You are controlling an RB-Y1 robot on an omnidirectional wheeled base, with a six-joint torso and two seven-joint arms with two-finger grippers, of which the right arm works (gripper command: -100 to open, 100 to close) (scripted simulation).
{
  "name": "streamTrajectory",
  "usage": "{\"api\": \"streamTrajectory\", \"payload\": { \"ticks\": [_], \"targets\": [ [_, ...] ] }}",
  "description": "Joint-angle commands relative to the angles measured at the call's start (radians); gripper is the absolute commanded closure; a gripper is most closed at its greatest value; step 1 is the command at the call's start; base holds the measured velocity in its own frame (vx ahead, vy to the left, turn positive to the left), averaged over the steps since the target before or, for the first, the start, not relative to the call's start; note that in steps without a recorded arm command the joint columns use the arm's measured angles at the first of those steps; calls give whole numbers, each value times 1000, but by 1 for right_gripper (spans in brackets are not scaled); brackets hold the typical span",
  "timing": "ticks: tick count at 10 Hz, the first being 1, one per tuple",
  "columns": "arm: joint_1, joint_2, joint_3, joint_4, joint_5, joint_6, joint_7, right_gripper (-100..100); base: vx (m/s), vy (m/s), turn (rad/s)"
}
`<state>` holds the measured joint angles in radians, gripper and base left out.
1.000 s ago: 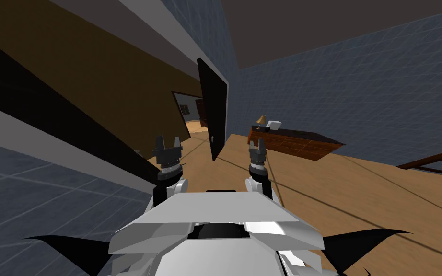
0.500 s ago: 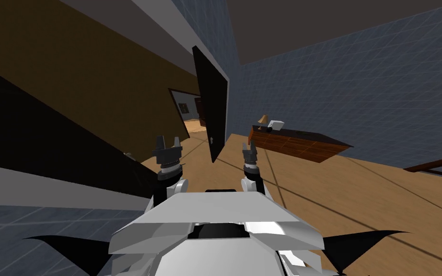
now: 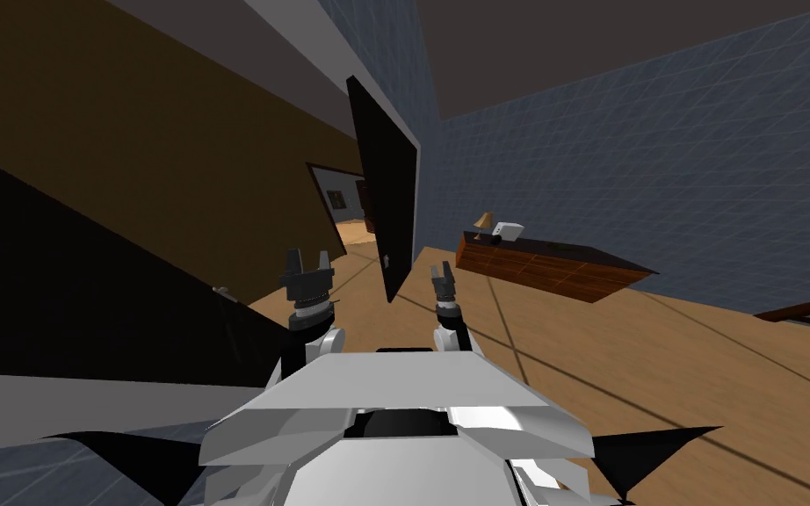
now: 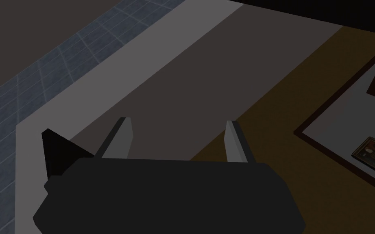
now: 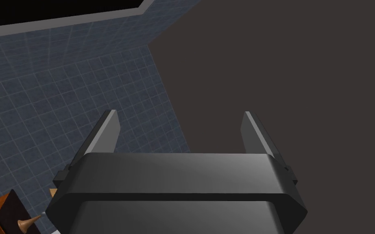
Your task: Push the door open
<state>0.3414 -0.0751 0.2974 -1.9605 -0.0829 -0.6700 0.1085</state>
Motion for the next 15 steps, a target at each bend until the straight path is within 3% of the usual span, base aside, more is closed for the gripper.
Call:
{"api": "streamTrajectory", "payload": {
  "ticks": [1, 15],
  "targets": [
    [-8, -4, 27, 28, 1, -4, -5, -100, 134, -25, 3],
    [-138, -36, 256, 326, -1, -30, -65, -100, 108, -18, 1]
  ]
}}
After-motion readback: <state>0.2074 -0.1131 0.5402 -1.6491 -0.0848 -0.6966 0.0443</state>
